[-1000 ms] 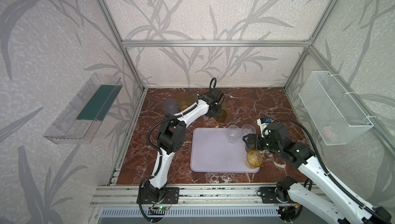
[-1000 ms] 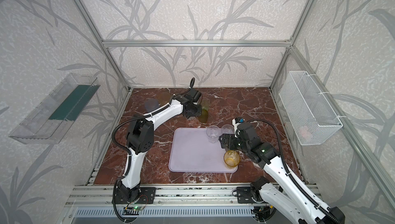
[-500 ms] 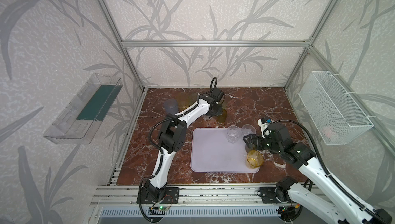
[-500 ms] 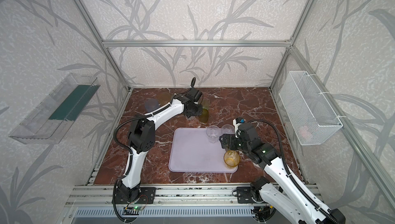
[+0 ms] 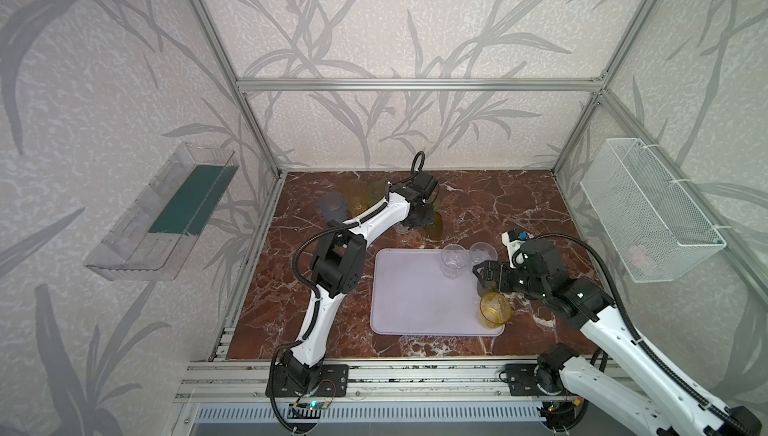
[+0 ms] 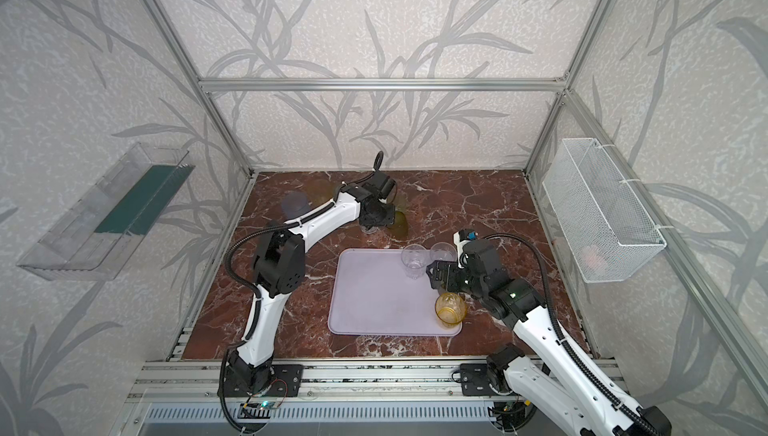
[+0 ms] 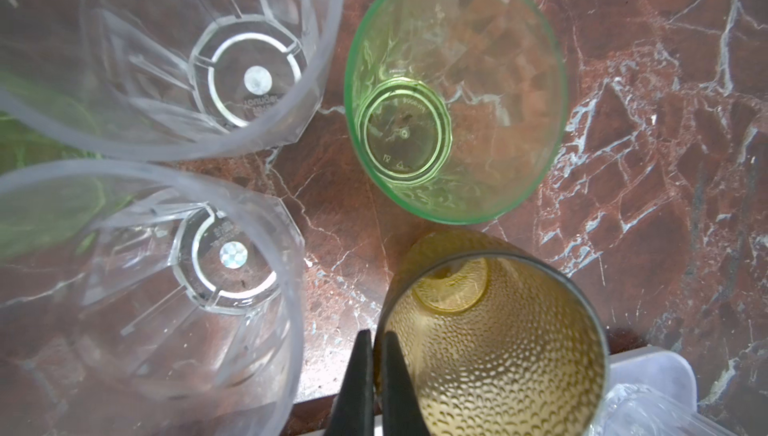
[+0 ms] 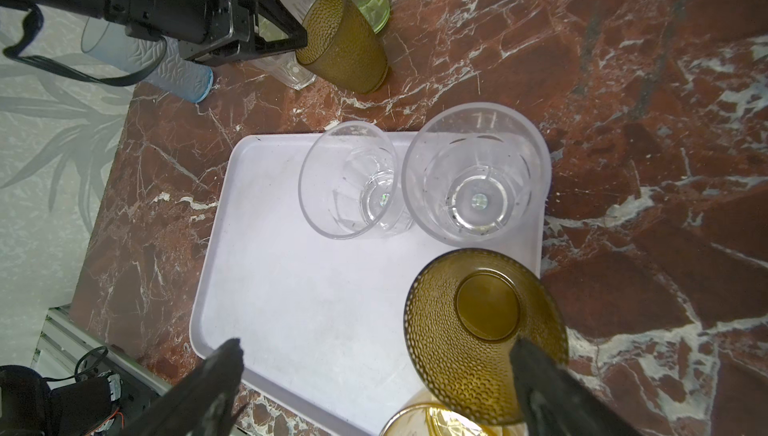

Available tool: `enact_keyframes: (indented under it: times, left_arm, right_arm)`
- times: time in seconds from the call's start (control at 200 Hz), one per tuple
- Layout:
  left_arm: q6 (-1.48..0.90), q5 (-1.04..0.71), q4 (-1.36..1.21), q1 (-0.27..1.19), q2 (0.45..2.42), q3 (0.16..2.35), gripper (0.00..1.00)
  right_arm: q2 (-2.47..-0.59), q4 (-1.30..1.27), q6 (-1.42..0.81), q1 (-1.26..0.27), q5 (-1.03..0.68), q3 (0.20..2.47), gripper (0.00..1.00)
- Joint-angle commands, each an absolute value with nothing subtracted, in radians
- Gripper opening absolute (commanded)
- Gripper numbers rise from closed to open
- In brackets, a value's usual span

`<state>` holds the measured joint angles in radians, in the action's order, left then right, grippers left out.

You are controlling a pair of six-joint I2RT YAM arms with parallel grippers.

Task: Place the glasses into the tray
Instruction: 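Close the left gripper on the olive glass rim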

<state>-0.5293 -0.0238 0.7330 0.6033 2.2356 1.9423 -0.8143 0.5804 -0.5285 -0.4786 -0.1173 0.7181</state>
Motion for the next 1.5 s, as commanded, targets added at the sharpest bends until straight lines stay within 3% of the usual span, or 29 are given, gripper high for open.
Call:
enact_keyframes:
  times: [0.0, 1.494]
  left_arm:
    - [-0.520, -0.012, 0.773, 0.609, 2.248, 1.963, 0.00]
    - [-0.506, -0.036, 0.781, 0.615, 2.072, 1.908, 0.00]
  right_arm:
    - [-0.798, 0.578, -0.537, -0.474, -0.124, 0.707, 0.99]
    - [-0.795, 0.549, -0.564, -0.472, -0.174, 0.713, 0.99]
